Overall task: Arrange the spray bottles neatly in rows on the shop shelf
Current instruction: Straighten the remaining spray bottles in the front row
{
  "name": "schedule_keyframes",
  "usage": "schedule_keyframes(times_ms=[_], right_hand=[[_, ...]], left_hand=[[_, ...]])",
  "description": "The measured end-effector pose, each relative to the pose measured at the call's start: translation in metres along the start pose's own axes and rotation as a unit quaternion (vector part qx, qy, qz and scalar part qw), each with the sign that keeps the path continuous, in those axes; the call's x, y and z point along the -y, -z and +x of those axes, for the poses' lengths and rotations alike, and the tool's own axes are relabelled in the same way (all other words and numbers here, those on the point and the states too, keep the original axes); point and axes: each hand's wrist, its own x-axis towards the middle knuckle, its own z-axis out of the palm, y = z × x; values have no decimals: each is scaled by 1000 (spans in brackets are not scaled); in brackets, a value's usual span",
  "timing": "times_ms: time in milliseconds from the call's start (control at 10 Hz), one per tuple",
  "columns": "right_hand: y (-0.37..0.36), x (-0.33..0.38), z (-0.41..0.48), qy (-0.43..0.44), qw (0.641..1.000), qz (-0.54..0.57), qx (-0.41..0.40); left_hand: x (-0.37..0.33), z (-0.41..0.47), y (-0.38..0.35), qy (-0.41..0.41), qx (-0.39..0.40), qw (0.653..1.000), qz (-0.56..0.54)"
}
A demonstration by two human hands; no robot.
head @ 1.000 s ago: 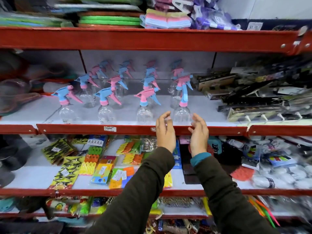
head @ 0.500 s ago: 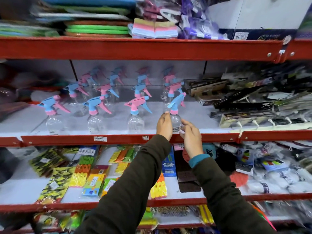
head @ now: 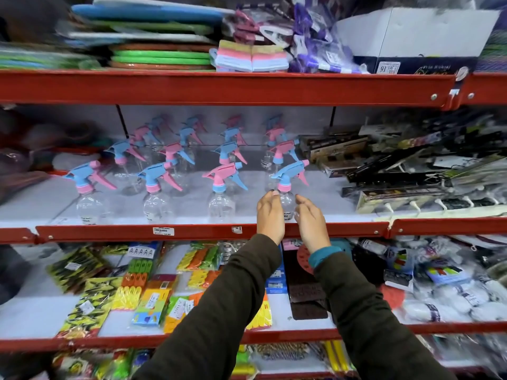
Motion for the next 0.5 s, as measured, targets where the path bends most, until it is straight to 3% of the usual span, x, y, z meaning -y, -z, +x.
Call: schedule_keyframes(times_ms=[300,500], right_hand=[[4,-4,-6,14,999,-25,-21],[6,2,-11,22,998,-35,-41]], left_hand=[[-1,7,3,11,48,999,-4],[0,1,7,3,34,999,8]])
